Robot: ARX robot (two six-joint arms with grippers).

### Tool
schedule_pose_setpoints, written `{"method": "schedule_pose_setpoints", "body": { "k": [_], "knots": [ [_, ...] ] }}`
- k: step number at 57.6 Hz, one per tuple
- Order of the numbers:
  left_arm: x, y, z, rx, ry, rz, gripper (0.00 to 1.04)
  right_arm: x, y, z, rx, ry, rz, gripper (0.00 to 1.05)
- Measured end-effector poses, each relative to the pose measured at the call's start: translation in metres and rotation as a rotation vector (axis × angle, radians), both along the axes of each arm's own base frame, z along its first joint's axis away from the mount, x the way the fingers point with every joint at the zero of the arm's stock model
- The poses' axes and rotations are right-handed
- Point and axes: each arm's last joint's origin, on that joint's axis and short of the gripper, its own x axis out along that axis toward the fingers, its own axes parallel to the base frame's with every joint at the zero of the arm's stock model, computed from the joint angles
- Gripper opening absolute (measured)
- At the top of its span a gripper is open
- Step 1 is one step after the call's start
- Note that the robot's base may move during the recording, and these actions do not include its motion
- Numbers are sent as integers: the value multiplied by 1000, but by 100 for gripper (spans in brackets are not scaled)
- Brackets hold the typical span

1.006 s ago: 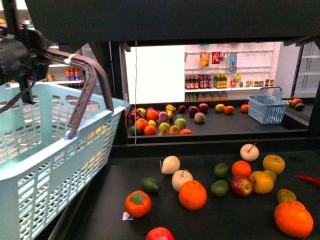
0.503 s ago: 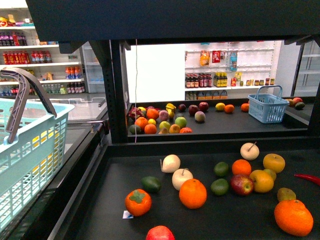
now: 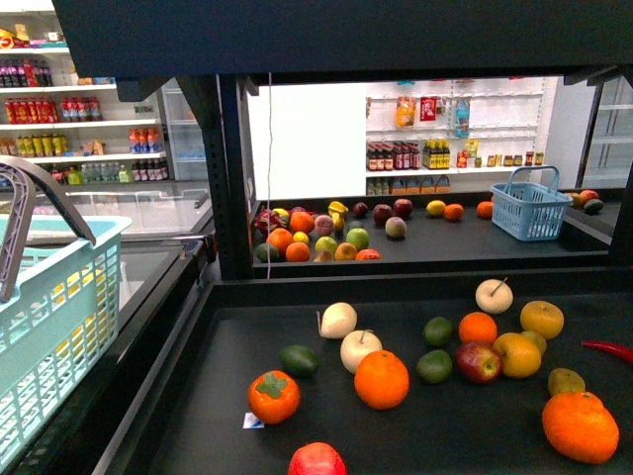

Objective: Pick lemon from shelf

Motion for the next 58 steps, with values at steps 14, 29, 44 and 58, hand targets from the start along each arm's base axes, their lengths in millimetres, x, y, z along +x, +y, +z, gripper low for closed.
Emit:
{"method": "schedule_pose_setpoints", "body": {
  "k": [14, 29, 44, 58],
  "knots": [
    [-10, 4, -15, -16, 27, 17, 26, 0, 0, 0, 0, 0, 0, 97],
    [-15, 8, -25, -32, 74, 32, 81, 0, 0, 0, 0, 0, 0, 97],
    [-18, 11, -28, -25, 116, 34, 97, 0, 0, 0, 0, 0, 0, 97],
    [-25, 10, -16, -29, 145, 37, 97, 0, 0, 0, 0, 0, 0, 97]
  ]
}}
